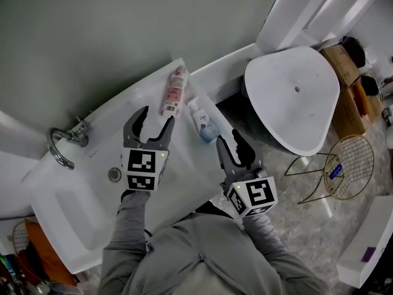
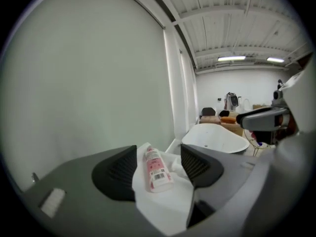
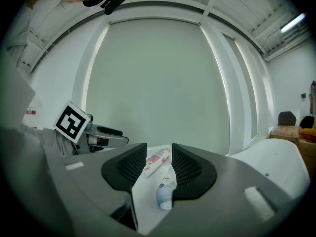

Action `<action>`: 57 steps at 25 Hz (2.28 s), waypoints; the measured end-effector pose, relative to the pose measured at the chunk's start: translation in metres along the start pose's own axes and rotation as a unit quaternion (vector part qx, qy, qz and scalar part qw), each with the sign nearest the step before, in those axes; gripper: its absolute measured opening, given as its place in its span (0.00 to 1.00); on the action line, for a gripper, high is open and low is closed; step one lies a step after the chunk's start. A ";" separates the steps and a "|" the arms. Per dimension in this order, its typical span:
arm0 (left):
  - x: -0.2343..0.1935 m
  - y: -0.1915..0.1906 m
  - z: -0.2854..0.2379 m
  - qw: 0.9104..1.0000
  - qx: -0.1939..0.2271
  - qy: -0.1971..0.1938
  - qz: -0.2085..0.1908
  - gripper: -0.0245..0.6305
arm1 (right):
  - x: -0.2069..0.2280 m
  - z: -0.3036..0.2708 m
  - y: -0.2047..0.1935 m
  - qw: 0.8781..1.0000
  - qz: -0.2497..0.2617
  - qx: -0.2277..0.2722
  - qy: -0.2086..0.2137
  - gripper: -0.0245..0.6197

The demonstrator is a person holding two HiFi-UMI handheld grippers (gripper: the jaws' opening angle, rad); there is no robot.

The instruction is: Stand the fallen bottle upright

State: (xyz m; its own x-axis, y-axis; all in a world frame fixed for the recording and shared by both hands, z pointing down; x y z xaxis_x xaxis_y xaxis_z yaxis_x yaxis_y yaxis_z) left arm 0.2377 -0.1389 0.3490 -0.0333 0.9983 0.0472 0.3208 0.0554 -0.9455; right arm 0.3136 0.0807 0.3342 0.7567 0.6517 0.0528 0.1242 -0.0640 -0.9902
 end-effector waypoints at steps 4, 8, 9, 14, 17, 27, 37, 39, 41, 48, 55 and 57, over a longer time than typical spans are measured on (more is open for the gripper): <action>-0.014 -0.008 -0.044 0.999 -0.037 0.000 0.006 0.50 | 0.024 -0.019 -0.005 1.000 -0.014 -0.012 0.010 0.26; -0.024 -0.010 -0.082 0.997 -0.075 0.009 0.008 0.50 | 0.048 -0.037 -0.009 0.999 -0.019 -0.023 0.017 0.26; -0.027 -0.012 -0.090 0.996 -0.084 0.010 0.009 0.50 | 0.053 -0.041 -0.011 0.999 -0.020 -0.026 0.018 0.26; -0.039 -0.025 -0.126 0.992 -0.125 0.014 0.017 0.50 | 0.072 -0.059 -0.018 0.999 -0.027 -0.042 0.022 0.26; -0.045 -0.034 -0.147 0.988 -0.151 0.015 0.020 0.51 | 0.085 -0.069 -0.023 0.998 -0.028 -0.051 0.022 0.26; -0.056 -0.056 -0.188 0.974 -0.224 0.001 0.041 0.59 | 0.108 -0.097 -0.035 0.997 -0.034 -0.067 0.017 0.26; -0.061 -0.068 -0.215 0.952 -0.302 -0.018 0.052 0.63 | 0.123 -0.107 -0.045 0.996 -0.047 -0.075 0.014 0.26; -0.062 -0.070 -0.218 0.948 -0.313 -0.019 0.052 0.64 | 0.126 -0.108 -0.045 0.996 -0.048 -0.079 0.012 0.26; -0.064 -0.071 -0.222 0.945 -0.323 -0.020 0.053 0.65 | 0.128 -0.109 -0.049 0.995 -0.051 -0.081 0.011 0.26; -0.076 -0.064 -0.227 0.933 -0.355 0.009 0.059 0.66 | 0.135 -0.112 -0.053 0.995 -0.056 -0.087 0.004 0.26; -0.080 -0.076 -0.228 0.921 -0.376 0.009 0.099 0.66 | 0.135 -0.113 -0.058 0.994 -0.062 -0.087 0.004 0.26; -0.081 -0.077 -0.227 0.922 -0.373 0.012 0.107 0.66 | 0.135 -0.114 -0.057 0.994 -0.060 -0.088 0.003 0.26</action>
State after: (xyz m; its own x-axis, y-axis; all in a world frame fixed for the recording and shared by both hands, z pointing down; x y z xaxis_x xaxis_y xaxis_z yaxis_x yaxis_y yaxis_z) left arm 0.4307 -0.2202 0.4911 0.1242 0.9874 -0.0981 0.8793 -0.1553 -0.4502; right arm 0.4815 0.0864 0.4125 0.7337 0.6576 0.1710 0.3239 -0.1173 -0.9388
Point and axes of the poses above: the fingertips, and each gripper's own axes: z backward along the fingers, x to its right, y out of its top, the point moved 7 cm from there along z, backward along the fingers, and after that the axes turned 13 degrees about -y, right-handed, at the moved point
